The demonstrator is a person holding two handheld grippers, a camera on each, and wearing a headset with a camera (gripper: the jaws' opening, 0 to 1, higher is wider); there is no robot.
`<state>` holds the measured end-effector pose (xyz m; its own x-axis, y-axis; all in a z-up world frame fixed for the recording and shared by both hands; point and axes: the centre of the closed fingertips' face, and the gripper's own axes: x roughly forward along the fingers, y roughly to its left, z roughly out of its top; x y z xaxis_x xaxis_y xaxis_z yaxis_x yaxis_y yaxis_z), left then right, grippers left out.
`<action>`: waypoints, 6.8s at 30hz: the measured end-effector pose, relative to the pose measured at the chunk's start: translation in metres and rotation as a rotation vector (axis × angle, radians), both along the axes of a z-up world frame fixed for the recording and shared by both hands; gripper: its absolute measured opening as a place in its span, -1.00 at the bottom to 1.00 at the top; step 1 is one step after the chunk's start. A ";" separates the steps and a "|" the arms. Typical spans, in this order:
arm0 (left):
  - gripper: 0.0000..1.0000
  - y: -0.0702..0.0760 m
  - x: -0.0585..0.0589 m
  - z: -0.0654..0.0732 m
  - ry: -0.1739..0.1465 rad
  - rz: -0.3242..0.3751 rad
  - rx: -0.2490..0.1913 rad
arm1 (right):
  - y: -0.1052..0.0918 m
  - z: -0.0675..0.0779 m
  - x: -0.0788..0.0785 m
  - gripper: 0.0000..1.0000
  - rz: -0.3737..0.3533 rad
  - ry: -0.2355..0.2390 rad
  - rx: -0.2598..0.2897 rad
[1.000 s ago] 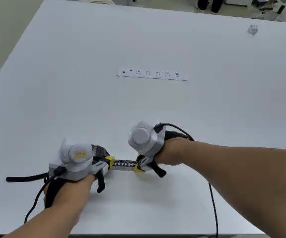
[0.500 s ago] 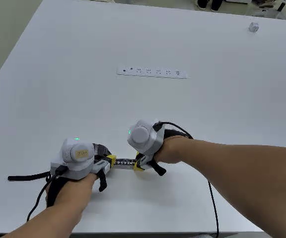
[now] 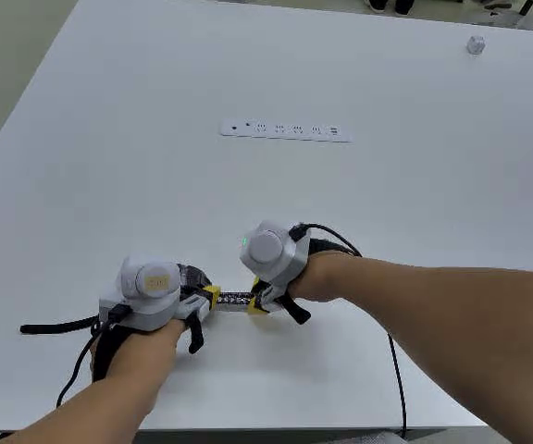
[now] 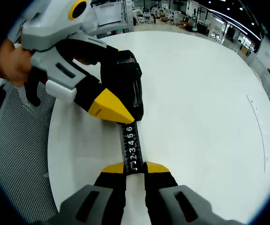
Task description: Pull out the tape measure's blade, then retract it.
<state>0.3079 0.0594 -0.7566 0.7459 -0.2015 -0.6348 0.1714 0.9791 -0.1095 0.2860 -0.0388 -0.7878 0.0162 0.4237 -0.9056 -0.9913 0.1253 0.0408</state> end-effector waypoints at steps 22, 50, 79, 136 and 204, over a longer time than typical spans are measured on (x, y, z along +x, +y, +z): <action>0.25 0.000 0.001 0.000 -0.002 -0.007 -0.006 | 0.011 0.000 -0.001 -0.72 -0.022 0.003 0.034; 0.25 0.000 0.000 0.000 -0.005 -0.007 -0.028 | 0.031 -0.001 -0.001 -0.71 -0.001 0.006 0.087; 0.25 0.002 0.000 0.001 -0.009 -0.008 -0.050 | 0.051 0.000 -0.001 -0.71 0.000 0.012 0.148; 0.25 0.001 -0.003 0.002 -0.017 -0.019 -0.061 | 0.053 0.006 -0.003 -0.72 0.053 -0.005 0.217; 1.00 0.025 -0.044 0.066 -0.117 -0.391 -0.190 | -0.005 0.071 -0.007 1.00 -0.415 -0.110 0.416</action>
<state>0.2641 0.0847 -0.6906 0.6549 -0.5875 -0.4753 0.5465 0.8026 -0.2390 0.2792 -0.0442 -0.7171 0.3408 0.6806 -0.6486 -0.8640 0.4986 0.0692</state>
